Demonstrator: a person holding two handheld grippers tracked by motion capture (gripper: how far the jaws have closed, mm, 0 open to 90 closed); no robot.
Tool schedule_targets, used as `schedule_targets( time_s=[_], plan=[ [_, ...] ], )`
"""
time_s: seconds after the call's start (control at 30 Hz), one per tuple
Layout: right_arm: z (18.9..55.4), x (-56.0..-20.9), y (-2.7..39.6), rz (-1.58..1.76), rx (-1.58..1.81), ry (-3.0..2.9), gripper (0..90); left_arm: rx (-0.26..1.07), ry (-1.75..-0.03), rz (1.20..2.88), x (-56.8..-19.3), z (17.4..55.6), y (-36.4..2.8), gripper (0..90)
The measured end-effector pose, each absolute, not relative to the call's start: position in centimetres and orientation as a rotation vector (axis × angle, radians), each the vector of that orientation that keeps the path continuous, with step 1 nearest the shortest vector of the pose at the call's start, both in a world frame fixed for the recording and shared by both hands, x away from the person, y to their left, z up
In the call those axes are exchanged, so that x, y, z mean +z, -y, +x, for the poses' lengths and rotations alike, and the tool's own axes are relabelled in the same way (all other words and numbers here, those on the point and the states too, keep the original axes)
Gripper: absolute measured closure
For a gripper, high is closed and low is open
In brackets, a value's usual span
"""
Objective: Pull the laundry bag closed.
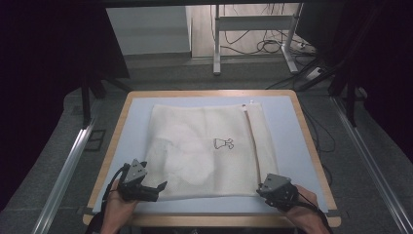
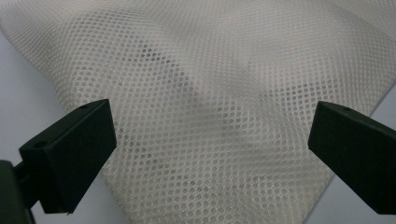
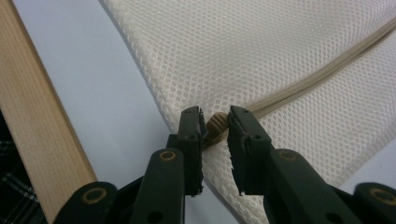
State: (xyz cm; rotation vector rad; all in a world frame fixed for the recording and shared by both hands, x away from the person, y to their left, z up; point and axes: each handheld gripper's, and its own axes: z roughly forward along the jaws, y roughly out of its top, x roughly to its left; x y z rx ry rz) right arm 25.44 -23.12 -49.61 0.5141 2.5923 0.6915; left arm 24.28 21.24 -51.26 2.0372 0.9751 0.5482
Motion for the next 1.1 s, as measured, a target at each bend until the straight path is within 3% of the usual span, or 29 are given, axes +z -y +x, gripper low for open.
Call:
schedule_targets(
  time_s=[0.63,1.1],
  plan=[
    [24.4,-49.1,23.4,0.456,0.639,-2.59,85.0,0.526,-0.973,2.031,-51.2,24.3,-20.9,1.1],
    [24.3,-49.0,23.3,0.494,0.654,-2.577,85.3,0.435,-0.887,2.051,-50.6,24.5,-18.0,1.0]
  ],
)
